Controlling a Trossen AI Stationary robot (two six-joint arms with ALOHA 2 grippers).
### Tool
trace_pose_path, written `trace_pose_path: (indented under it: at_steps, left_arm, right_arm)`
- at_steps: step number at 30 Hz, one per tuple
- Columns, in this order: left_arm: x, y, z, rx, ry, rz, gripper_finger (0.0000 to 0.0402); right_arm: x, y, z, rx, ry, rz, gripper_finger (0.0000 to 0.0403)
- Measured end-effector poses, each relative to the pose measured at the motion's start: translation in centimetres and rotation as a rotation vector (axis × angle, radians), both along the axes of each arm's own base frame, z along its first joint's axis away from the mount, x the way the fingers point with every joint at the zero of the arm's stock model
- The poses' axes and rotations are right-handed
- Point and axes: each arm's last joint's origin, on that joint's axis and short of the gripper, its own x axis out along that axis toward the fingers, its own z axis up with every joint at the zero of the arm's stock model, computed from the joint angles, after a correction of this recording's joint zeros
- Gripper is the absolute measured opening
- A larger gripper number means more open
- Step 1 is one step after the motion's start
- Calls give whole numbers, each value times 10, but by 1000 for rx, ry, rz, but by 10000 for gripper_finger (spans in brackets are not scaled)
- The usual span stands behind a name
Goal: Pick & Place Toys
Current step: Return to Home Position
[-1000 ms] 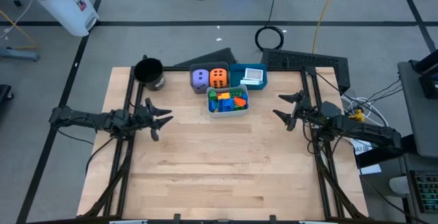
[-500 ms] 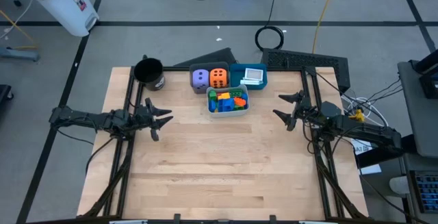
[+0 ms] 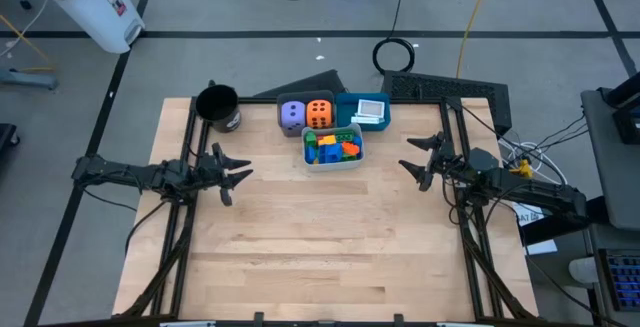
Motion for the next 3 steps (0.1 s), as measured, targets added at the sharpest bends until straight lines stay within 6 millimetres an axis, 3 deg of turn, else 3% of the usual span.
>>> trace_pose_path:
  at_steps: [3]
  left_arm:
    - [0,0,0,0,0,0,129]
  right_arm:
    - [0,0,0,0,0,0,361]
